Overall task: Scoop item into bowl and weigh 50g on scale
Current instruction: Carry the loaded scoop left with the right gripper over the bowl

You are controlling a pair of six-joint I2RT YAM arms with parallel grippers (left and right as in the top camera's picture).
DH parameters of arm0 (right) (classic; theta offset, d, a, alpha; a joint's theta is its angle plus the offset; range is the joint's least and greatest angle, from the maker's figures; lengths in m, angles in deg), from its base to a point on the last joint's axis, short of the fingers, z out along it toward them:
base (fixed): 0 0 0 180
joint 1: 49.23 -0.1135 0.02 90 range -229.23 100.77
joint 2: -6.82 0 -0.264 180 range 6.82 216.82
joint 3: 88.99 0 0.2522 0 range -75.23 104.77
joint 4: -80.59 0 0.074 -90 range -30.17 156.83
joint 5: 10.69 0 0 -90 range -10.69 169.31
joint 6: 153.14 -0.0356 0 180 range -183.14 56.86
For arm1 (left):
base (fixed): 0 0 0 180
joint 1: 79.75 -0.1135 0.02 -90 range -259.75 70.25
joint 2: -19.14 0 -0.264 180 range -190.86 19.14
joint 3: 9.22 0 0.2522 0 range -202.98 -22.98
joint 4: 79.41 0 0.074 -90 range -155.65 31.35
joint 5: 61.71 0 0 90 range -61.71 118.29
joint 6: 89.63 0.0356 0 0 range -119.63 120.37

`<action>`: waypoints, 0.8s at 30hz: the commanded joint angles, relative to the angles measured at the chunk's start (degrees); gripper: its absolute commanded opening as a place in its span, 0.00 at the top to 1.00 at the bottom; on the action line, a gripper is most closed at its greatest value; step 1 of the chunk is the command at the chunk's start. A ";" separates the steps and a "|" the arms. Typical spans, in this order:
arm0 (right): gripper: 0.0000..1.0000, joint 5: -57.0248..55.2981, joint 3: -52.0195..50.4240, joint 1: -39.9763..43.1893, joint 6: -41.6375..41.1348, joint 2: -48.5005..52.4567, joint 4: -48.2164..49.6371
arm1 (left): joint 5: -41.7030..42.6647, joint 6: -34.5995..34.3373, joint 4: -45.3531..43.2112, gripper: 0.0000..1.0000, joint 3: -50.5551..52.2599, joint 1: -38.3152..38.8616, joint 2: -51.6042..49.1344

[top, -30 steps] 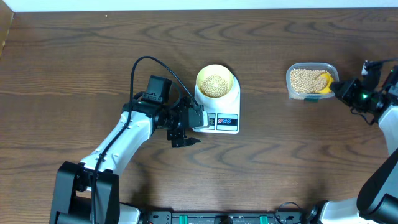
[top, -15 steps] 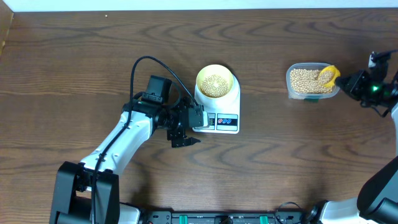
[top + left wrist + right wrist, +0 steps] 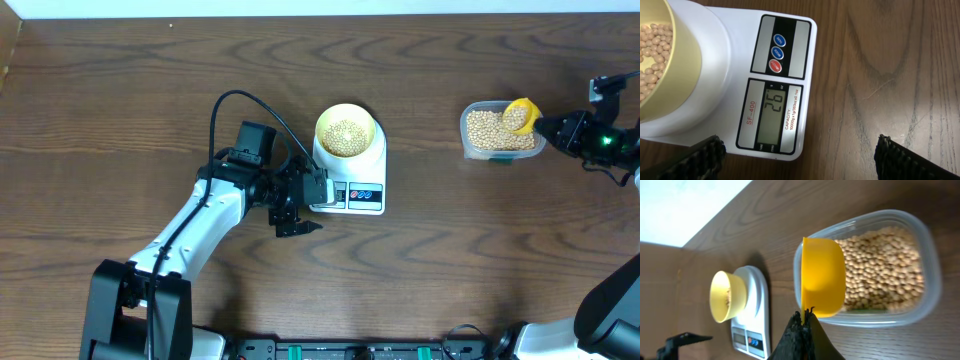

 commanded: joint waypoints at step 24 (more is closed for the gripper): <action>0.99 17.92 1.22 -13.66 -1.86 -0.39 7.37 | 0.74 -0.68 -0.04 0.02 0.70 0.13 -0.15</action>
